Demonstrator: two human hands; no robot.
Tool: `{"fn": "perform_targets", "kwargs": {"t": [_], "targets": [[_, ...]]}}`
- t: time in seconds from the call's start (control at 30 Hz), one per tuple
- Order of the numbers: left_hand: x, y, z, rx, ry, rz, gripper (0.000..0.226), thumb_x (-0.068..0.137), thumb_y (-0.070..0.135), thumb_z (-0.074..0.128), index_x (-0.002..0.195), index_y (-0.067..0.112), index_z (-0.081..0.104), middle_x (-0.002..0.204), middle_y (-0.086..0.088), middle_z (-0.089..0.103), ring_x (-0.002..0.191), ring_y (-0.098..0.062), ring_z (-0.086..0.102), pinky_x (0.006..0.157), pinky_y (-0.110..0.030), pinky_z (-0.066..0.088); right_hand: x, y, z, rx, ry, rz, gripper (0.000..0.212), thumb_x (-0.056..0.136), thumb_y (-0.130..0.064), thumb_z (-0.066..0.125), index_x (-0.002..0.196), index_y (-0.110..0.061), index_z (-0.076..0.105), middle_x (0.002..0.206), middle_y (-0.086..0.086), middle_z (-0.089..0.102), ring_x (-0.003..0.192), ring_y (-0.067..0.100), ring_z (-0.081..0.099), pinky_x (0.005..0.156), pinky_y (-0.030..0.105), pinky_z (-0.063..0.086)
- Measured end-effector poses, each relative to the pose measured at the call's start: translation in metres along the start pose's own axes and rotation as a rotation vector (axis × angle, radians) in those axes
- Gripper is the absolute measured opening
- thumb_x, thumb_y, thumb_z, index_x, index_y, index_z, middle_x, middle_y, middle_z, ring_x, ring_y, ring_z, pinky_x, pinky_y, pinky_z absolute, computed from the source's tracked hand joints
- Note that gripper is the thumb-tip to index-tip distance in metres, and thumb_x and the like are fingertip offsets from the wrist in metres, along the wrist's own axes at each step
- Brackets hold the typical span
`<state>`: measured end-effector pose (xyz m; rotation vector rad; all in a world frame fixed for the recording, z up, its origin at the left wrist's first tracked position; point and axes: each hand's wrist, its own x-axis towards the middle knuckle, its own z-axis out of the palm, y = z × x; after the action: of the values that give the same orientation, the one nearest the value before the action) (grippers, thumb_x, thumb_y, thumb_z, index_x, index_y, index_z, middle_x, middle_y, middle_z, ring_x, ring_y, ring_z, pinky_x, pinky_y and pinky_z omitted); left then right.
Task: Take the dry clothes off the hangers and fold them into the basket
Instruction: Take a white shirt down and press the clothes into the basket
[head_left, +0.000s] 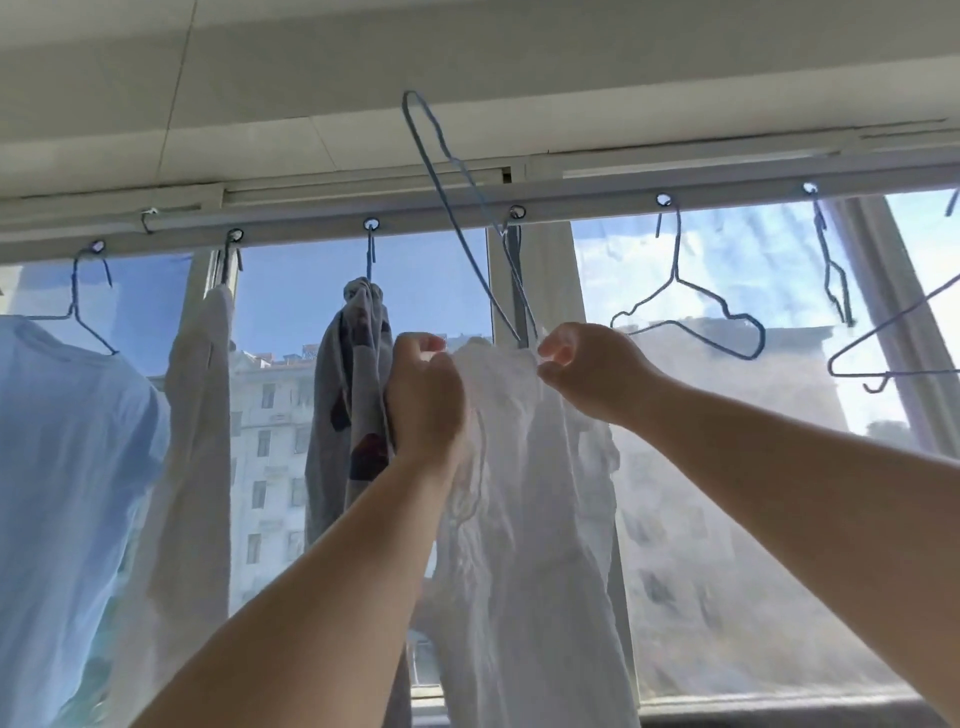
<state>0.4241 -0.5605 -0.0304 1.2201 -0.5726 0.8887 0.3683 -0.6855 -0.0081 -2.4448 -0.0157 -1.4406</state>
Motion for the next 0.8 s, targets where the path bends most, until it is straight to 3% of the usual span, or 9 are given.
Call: {"fn": "perform_targets", "kwargs": {"t": [0.03,0.1,0.17,0.23,0.4,0.47,0.63,0.7,0.8], "targets": [[-0.003,0.003,-0.003,0.071,-0.038,0.049,0.005,0.092,0.016,0.045,0.093,0.016,0.05,0.082,0.002,0.05,0.077,-0.015,0.048,0.061,-0.022,0.031,-0.001,0.003,0.0,0.003,0.005,0.011,0.025,0.091,-0.018,0.051,0.115,-0.016,0.06,0.119,0.003,0.061,0.112,0.021,0.053,0.091,0.027,0.04],[-0.006,-0.003,-0.005,0.238,-0.169,0.106,0.021,0.09,0.036,0.055,0.09,0.015,0.058,0.08,0.004,0.056,0.076,-0.013,0.053,0.066,-0.022,0.036,-0.002,0.009,0.001,0.022,0.003,0.031,0.025,0.091,-0.017,0.052,0.115,-0.016,0.06,0.118,0.003,0.061,0.11,0.02,0.054,0.087,0.024,0.038],[-0.006,-0.013,-0.005,0.462,-0.361,0.085,0.021,0.083,0.033,0.066,0.077,0.013,0.065,0.062,0.004,0.058,0.054,-0.009,0.051,0.052,-0.016,0.042,-0.006,0.014,0.002,0.026,-0.018,0.041,0.024,0.091,-0.016,0.053,0.113,-0.016,0.061,0.117,0.003,0.062,0.107,0.019,0.054,0.085,0.023,0.038],[-0.008,-0.019,-0.004,0.607,-0.536,0.045,0.017,0.079,0.026,0.072,0.072,0.011,0.067,0.055,0.004,0.053,0.047,-0.005,0.045,0.04,-0.009,0.035,-0.014,0.02,0.002,0.013,-0.061,0.046,0.023,0.091,-0.015,0.053,0.112,-0.015,0.062,0.116,0.003,0.063,0.104,0.017,0.054,0.082,0.021,0.037],[-0.022,-0.02,-0.01,0.499,-0.814,-0.046,0.018,0.077,0.027,0.075,0.071,0.013,0.066,0.058,0.005,0.056,0.048,-0.002,0.049,0.043,-0.01,0.039,-0.049,0.041,0.013,0.065,-0.332,0.092,0.021,0.09,-0.013,0.058,0.109,-0.012,0.065,0.093,-0.003,0.064,0.08,0.011,0.056,0.063,0.018,0.04],[-0.031,-0.021,-0.012,0.472,-0.882,-0.059,0.018,0.076,0.028,0.075,0.069,0.014,0.067,0.057,0.005,0.057,0.046,-0.001,0.049,0.047,-0.012,0.04,-0.071,0.053,0.02,0.146,-0.49,0.164,0.021,0.089,-0.011,0.059,0.11,-0.014,0.063,0.094,-0.001,0.063,0.08,0.011,0.061,0.056,0.015,0.043],[-0.054,-0.027,-0.014,0.419,-0.998,-0.094,0.016,0.075,0.029,0.075,0.067,0.016,0.069,0.058,0.003,0.059,0.049,-0.006,0.051,0.05,-0.018,0.042,-0.128,0.081,0.034,0.243,-0.823,0.253,0.034,0.086,-0.003,0.06,0.117,-0.018,0.059,0.1,-0.006,0.061,0.091,0.008,0.058,0.077,0.025,0.052],[-0.065,-0.03,-0.014,0.391,-1.025,-0.11,0.015,0.075,0.03,0.075,0.069,0.017,0.071,0.06,0.004,0.061,0.049,-0.005,0.052,0.048,-0.017,0.042,-0.15,0.092,0.039,0.315,-0.934,0.326,0.033,0.086,0.0,0.058,0.106,-0.027,0.06,0.104,-0.006,0.06,0.102,0.013,0.056,0.085,0.03,0.051],[-0.082,-0.032,-0.013,0.339,-1.029,-0.122,0.013,0.073,0.029,0.075,0.071,0.017,0.072,0.065,0.001,0.063,0.052,-0.004,0.053,0.049,-0.015,0.043,-0.176,0.107,0.046,0.408,-1.035,0.404,0.023,0.089,-0.01,0.059,0.094,-0.032,0.061,0.106,-0.006,0.061,0.11,0.017,0.054,0.083,0.029,0.048]]}}
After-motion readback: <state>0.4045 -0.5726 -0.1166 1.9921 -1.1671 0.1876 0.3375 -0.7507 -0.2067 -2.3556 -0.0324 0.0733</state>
